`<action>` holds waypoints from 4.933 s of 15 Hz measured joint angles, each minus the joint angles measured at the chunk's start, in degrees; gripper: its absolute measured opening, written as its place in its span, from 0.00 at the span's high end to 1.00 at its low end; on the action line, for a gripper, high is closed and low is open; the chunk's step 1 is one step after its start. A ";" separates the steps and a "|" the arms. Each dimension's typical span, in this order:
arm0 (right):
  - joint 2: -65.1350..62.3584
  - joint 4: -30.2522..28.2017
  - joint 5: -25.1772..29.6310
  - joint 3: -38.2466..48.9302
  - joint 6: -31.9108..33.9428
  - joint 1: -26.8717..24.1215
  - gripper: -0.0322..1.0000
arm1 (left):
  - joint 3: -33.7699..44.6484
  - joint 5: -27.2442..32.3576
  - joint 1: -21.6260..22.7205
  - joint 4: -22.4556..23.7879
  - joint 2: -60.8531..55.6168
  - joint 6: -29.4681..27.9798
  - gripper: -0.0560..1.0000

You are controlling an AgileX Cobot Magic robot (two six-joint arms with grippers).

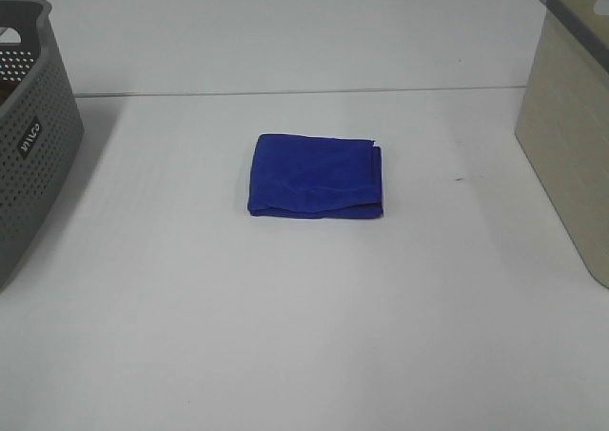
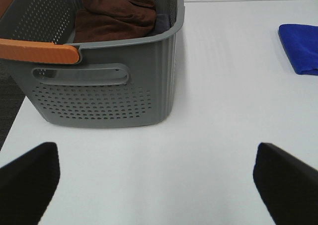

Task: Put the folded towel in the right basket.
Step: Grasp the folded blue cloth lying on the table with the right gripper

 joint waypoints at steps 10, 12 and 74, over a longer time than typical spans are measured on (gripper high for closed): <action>0.00 -0.40 0.00 0.00 0.00 0.00 0.02 | 0.00 0.00 0.00 0.00 0.00 0.00 0.01; 0.00 -0.40 0.00 0.00 0.00 0.00 0.02 | 0.00 0.00 0.00 0.00 0.00 0.00 0.01; 115.51 26.59 -5.16 -65.26 -3.15 13.92 0.03 | 0.00 0.00 0.00 0.06 0.00 0.00 0.01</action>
